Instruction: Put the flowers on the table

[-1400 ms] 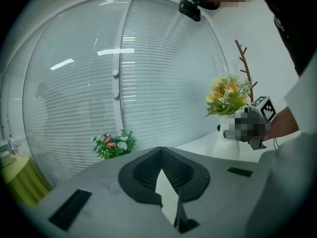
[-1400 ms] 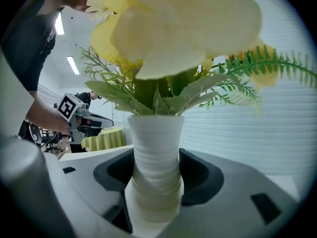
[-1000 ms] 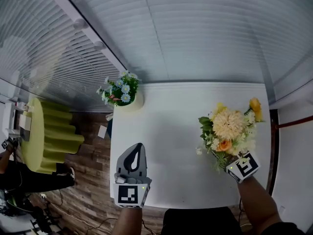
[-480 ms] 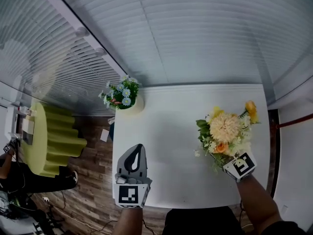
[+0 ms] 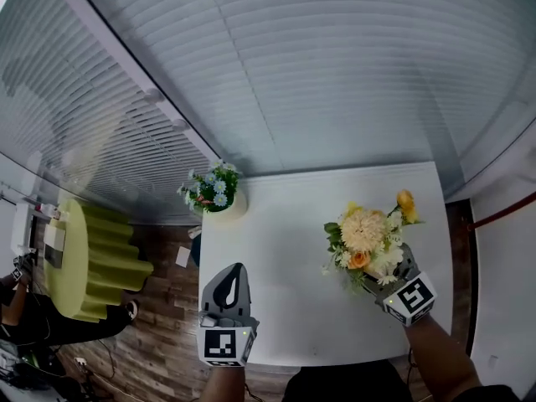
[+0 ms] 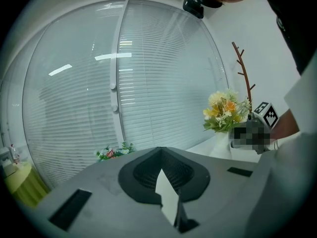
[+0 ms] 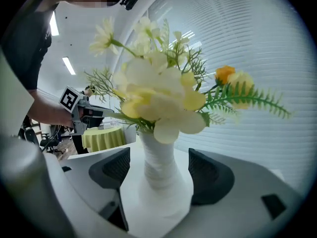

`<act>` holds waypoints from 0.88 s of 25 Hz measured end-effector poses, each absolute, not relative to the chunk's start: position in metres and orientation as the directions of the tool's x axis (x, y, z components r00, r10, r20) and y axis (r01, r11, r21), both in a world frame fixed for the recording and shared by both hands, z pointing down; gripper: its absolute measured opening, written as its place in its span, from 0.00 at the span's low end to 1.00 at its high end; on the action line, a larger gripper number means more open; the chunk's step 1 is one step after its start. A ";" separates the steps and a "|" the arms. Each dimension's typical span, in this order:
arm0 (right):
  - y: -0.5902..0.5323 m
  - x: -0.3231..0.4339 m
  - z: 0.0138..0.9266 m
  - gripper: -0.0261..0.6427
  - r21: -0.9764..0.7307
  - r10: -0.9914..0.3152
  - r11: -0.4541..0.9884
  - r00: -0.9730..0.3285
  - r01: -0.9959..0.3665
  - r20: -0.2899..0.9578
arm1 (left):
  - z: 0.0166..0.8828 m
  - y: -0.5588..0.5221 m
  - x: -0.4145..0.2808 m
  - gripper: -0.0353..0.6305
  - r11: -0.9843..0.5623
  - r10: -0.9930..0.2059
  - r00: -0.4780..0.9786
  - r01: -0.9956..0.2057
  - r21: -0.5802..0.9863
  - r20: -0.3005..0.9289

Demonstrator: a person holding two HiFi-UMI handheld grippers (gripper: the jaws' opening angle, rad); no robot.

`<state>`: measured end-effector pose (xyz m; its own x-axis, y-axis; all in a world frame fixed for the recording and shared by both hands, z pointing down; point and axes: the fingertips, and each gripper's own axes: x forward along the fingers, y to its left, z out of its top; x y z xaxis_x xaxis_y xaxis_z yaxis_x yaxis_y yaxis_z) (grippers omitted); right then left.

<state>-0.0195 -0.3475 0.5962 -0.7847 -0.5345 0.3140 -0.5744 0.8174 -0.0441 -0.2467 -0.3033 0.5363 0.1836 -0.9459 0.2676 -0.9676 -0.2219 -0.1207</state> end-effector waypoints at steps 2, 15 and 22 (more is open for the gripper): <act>-0.341 -0.012 0.587 0.58 -0.036 -0.544 0.811 -0.774 -0.584 0.324 | 0.524 -0.299 -0.244 0.05 -0.213 -0.948 0.180 -0.972 -0.103 0.263; -0.323 0.032 0.524 0.58 0.022 -0.637 0.754 -0.722 -0.657 0.269 | 0.511 -0.268 -0.247 0.05 -0.220 -0.949 0.185 -0.968 -0.119 0.255; -0.307 0.060 0.465 0.57 0.019 -0.694 0.705 -0.684 -0.709 0.225 | 0.467 -0.258 -0.238 0.05 -0.235 -0.957 0.209 -0.965 -0.115 0.202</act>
<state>0.0603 -0.3068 0.4651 -0.6836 -0.6942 0.2254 -0.7093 0.7046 0.0187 -0.2375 -0.2580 0.4673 0.2087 -0.9569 0.2019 -0.9653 -0.2348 -0.1146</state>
